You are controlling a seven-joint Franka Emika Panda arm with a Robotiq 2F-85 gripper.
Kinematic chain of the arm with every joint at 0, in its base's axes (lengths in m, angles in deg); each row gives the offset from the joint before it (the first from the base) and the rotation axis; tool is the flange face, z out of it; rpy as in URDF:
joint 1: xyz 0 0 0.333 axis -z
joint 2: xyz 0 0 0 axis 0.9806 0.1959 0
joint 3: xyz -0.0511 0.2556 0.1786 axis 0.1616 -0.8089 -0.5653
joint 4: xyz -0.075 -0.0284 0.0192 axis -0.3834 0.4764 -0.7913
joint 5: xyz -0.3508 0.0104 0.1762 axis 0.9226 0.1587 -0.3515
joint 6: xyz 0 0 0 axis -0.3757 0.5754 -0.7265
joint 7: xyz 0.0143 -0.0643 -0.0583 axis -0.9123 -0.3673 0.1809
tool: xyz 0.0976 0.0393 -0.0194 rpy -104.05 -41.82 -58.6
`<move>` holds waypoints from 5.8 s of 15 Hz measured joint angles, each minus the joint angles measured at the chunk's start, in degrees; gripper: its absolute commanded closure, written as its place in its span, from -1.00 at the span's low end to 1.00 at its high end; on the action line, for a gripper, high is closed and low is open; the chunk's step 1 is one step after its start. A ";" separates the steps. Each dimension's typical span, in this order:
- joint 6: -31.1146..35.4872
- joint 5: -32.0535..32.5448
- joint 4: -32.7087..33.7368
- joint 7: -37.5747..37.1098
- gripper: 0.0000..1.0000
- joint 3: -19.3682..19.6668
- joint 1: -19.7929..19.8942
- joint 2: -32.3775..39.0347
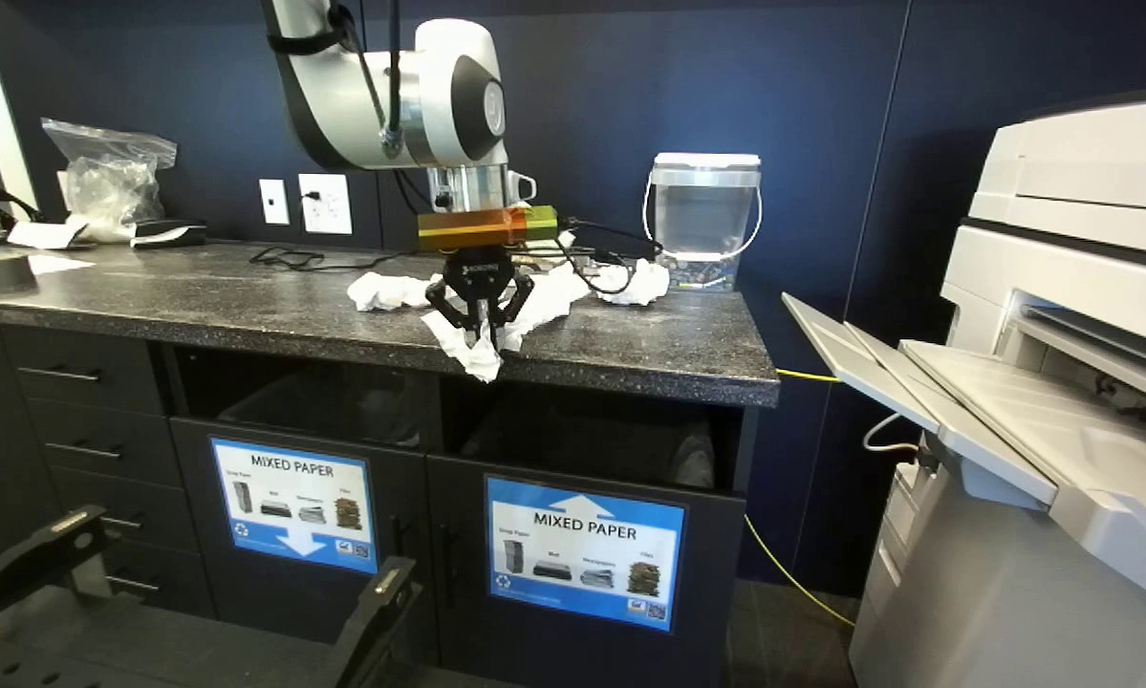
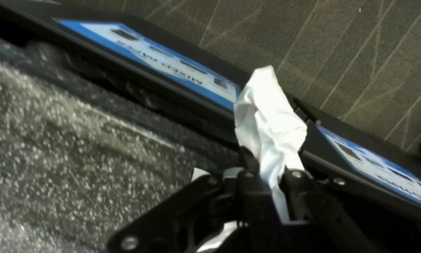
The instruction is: Place the papers on the counter inside the bin on the right
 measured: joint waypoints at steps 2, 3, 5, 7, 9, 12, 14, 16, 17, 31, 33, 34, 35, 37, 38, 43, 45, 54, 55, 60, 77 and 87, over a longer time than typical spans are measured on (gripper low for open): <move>0.41 0.02 -2.93 -0.15 0.74 1.52 0.17 -0.65; 0.56 0.02 -4.33 -0.23 0.74 2.15 0.29 -0.87; 1.23 0.02 -6.97 -0.58 0.74 3.06 0.71 -1.16; 2.89 0.01 -9.17 -1.43 0.74 3.71 1.16 -1.18; 5.04 -0.05 -10.87 -2.83 0.74 4.08 1.62 -1.04; 8.99 -0.09 -12.25 -6.34 0.72 4.90 1.72 0.54; 12.85 -0.22 -12.37 -9.74 0.70 5.87 1.38 2.96; 16.94 -0.92 -12.10 -12.51 0.71 6.49 1.18 6.17; 19.09 -1.55 -11.77 -13.79 0.71 6.63 1.10 8.00; 59.15 -6.71 -7.52 -24.28 0.70 -1.76 9.28 23.47; 63.31 -3.85 -6.33 -25.30 0.70 -3.02 11.69 26.09; 65.28 -2.59 -5.62 -25.61 0.70 -3.18 12.48 27.57; 67.20 -1.66 -4.80 -25.81 0.70 -3.20 13.05 29.10; 70.64 -0.36 -2.90 -26.09 0.70 -3.20 13.83 32.14; 72.08 0.01 -1.82 -26.39 0.70 -3.20 14.10 33.58; 75.36 0.19 5.03 -28.04 0.70 -3.22 14.44 39.32; 75.70 0.19 8.00 -28.90 0.70 -3.30 14.41 41.40; 75.72 0.19 20.44 -30.34 0.71 -3.80 13.58 49.20; 75.72 0.19 21.45 -30.39 0.71 -3.80 13.46 49.67; 75.43 0.19 24.08 -30.48 -0.20 -3.78 12.93 51.04; 79.09 6.23 16.34 -28.17 -1.00 0.51 12.00 45.14; 66.45 11.19 -0.06 -22.57 -1.00 4.35 11.20 29.27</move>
